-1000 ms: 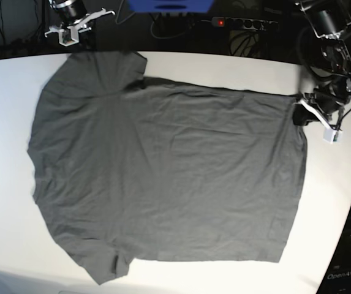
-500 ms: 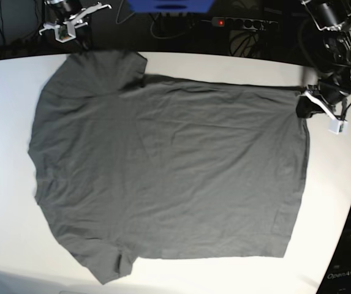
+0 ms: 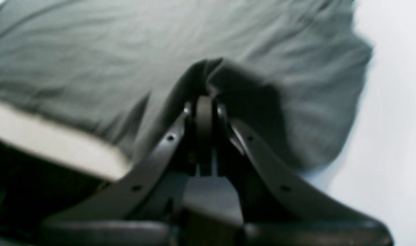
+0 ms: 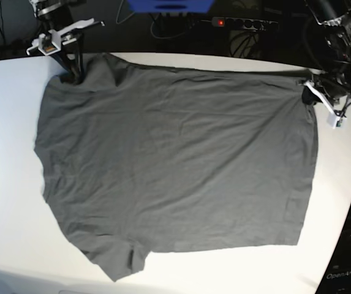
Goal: Fold the T-shirt properly
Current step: 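Reach the right gripper to the shoulder by the collar and grasp it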
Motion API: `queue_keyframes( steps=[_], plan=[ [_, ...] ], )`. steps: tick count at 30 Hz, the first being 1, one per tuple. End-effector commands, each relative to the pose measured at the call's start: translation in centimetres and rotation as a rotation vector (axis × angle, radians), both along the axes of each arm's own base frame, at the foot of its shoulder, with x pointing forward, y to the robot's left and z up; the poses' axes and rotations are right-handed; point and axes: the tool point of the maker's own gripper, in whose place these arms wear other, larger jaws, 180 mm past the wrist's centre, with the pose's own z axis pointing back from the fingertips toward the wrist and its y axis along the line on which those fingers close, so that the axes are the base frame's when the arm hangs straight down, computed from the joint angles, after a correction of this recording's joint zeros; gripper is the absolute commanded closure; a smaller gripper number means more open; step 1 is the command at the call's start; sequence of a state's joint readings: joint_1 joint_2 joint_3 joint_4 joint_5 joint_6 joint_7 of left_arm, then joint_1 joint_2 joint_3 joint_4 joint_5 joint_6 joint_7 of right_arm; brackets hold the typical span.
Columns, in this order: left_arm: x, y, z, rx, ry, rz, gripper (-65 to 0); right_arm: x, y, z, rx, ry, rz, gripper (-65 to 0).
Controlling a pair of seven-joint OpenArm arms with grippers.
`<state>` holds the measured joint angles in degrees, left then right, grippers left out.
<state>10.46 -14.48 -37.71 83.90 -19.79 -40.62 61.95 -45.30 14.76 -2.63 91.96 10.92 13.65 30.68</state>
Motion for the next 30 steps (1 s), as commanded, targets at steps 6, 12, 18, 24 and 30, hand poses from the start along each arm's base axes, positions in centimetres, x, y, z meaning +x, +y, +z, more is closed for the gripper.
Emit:
queue_keyframes(
  steps=[6, 12, 18, 24, 30],
  plan=[
    [-0.9, 1.6, 0.0, 0.089, 0.097, -0.013, -2.6, 1.2, -0.2, 1.2, 0.000, -0.050, 0.002, -0.4],
    [0.7, 1.8, 0.6, 0.093, 0.069, -0.009, -2.6, 2.8, -0.4, 0.9, -0.017, -0.037, 0.001, -0.4],
    [2.0, 1.8, 1.1, 0.089, 0.044, -0.006, -2.6, 4.6, -0.4, 0.9, -0.030, -0.038, 0.003, -0.4],
    [3.1, 1.6, 1.6, 0.082, 0.041, -0.006, -2.5, 6.1, -0.8, 0.8, -0.057, -0.029, 0.014, -0.4],
    [4.0, 1.5, 2.5, 0.086, 0.060, -0.014, -2.5, 7.4, -0.9, 0.6, -0.075, -0.008, 0.012, -0.4]
  ],
)
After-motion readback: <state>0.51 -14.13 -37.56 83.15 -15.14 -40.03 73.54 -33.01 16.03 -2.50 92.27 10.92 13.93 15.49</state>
